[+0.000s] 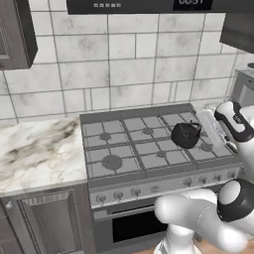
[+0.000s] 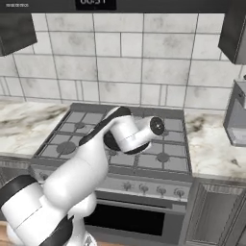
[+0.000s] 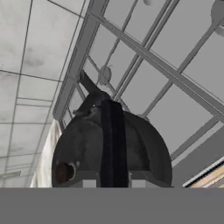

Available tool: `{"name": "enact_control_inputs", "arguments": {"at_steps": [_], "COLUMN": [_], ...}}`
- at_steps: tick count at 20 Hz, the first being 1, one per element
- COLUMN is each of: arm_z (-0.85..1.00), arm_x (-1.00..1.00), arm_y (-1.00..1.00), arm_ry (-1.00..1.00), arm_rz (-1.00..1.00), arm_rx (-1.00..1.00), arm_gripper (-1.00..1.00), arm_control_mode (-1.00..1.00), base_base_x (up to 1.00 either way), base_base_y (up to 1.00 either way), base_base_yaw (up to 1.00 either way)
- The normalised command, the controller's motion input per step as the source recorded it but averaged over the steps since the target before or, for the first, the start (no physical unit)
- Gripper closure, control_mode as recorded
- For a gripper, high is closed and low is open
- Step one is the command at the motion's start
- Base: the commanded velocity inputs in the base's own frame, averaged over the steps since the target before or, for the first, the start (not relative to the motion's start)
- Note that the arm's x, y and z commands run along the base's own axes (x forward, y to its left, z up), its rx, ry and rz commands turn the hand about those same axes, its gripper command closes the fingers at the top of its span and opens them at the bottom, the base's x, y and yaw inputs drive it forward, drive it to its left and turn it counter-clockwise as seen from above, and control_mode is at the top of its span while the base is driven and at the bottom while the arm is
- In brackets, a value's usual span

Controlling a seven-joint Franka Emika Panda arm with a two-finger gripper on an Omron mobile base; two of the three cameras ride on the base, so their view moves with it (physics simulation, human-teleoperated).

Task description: The kettle is done boiling. Turn off the stove, then wait for 300 timesteps before moving the kettle to the dining table.

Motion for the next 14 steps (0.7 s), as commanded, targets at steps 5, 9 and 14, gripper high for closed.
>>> {"name": "enact_control_inputs", "arguments": {"at_steps": [5, 9, 14], "arm_z": [0.00, 0.00, 0.00], "arm_x": [0.00, 0.00, 0.00], "arm_y": [0.00, 0.00, 0.00], "arm_ry": [0.00, 0.00, 0.00], "arm_rz": [0.00, 0.00, 0.00], "arm_rx": [0.00, 0.00, 0.00], "arm_gripper": [1.00, 1.00, 1.00], "arm_control_mode": [1.00, 1.00, 1.00], "base_base_x": [-0.36, -0.41, -0.34], "base_base_y": [0.03, 0.03, 0.05], "base_base_yaw": [-0.24, -0.34, -0.44]}}
